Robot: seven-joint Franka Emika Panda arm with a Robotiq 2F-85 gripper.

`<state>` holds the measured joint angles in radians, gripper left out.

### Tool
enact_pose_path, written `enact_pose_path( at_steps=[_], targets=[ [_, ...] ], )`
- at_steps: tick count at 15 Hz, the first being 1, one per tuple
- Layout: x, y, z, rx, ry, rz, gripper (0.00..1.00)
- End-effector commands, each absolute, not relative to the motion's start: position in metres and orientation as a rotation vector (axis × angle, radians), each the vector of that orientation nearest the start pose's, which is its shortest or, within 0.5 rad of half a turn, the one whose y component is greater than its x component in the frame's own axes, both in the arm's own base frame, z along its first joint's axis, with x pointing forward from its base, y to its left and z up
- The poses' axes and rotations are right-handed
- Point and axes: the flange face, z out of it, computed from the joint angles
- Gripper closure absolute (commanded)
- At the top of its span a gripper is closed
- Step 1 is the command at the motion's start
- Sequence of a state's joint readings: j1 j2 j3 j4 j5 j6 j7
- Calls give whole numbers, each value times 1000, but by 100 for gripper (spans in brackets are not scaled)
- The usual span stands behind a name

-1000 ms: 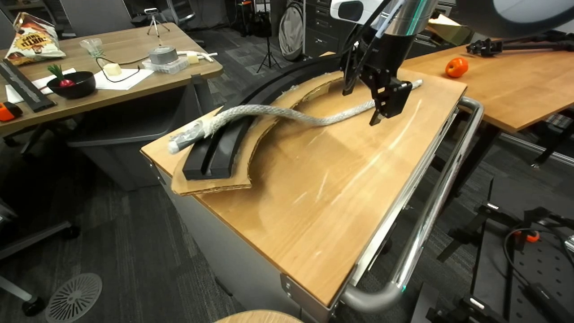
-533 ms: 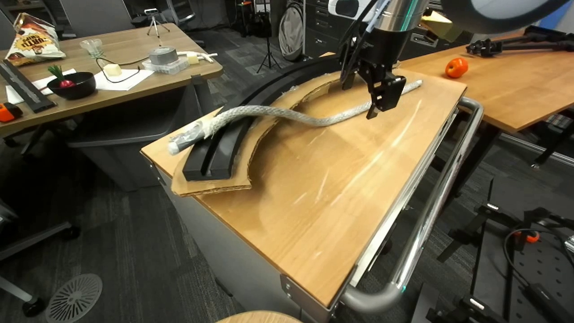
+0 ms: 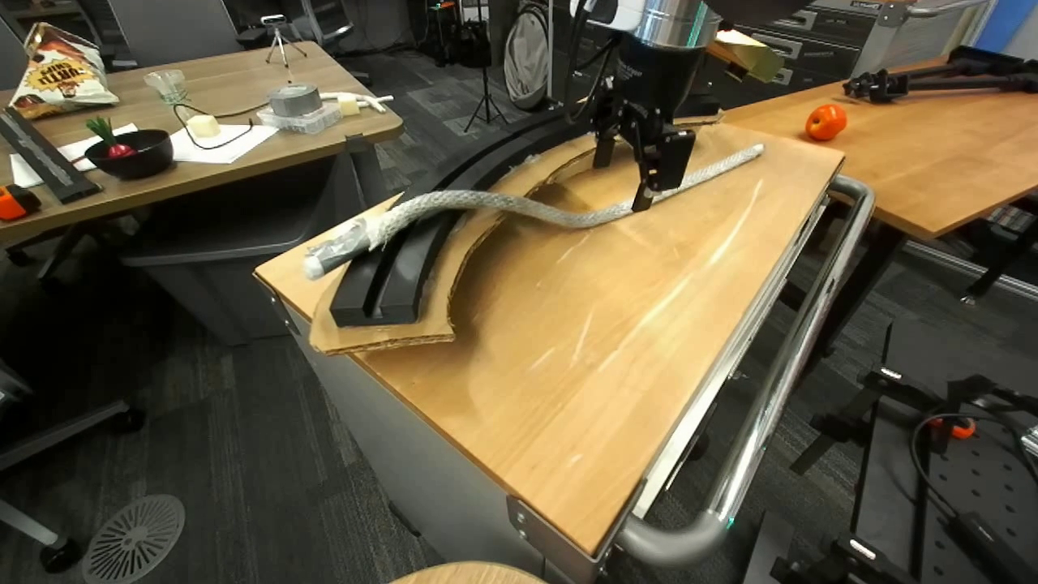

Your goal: Put the rope along the center of the black object

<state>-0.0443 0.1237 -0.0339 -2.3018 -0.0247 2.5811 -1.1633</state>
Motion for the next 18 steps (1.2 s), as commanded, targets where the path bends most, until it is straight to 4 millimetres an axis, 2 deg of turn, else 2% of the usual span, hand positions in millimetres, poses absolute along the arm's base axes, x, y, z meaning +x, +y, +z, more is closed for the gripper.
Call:
enact_pose_path(
  at_steps=[1,2,4,6,7,8,9,10,16,18],
  targets=[
    [558,-55,296,-2694,-1665,-158,2],
    [560,-58,292,-2691,-1650,-142,7],
    [563,-64,285,-2696,-1626,-107,7],
    [567,-68,279,-2701,-1608,-83,13],
    [568,-69,278,-2700,-1601,-75,20],
    [569,-70,276,-2700,-1598,-69,37],
    [570,-69,278,-2694,-1597,-61,40],
    [570,-69,280,-2692,-1600,-57,46],
    [570,-67,290,-2681,-1614,-74,95],
    [568,-65,291,-2675,-1621,-77,99]
  ],
)
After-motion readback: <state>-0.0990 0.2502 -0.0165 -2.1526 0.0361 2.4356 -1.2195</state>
